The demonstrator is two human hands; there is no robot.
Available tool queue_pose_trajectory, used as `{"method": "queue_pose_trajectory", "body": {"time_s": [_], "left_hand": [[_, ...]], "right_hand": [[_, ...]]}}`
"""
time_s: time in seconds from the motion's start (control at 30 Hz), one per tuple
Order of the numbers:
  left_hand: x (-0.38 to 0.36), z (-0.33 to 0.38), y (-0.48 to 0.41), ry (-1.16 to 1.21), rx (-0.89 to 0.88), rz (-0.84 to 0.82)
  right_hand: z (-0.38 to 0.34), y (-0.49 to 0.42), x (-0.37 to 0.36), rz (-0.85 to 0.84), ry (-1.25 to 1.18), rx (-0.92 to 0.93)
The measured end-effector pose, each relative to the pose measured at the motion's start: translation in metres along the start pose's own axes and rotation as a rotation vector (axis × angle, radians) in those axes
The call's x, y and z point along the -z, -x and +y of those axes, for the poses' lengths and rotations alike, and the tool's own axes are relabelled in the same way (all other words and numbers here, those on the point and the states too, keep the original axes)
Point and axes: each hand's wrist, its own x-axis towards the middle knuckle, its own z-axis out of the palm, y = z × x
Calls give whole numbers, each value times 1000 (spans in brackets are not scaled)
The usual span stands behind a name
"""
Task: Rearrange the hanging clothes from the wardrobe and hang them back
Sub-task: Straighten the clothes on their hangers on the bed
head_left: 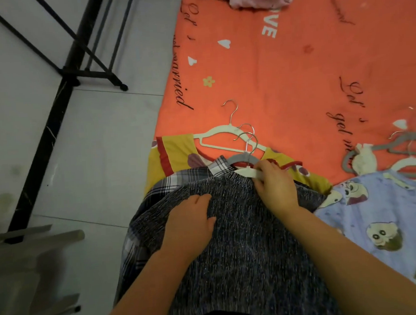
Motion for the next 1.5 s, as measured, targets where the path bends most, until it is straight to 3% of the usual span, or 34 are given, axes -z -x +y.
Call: {"method": "queue_pose_trajectory", "body": {"time_s": [0.23, 0.47, 0.9, 1.27, 1.5], "left_hand": [[33, 26, 25, 43, -139, 251], [56, 22, 90, 33, -225, 333], [84, 34, 251, 199, -706, 480], [62, 166, 357, 136, -1157, 491], [2, 270, 416, 94, -1276, 526]], "right_hand": [[-56, 70, 56, 99, -243, 36], [-122, 148, 116, 263, -238, 142], [-194, 342, 184, 611, -153, -67], [-149, 514, 246, 885, -29, -356], [-65, 617, 258, 963, -11, -528]]}}
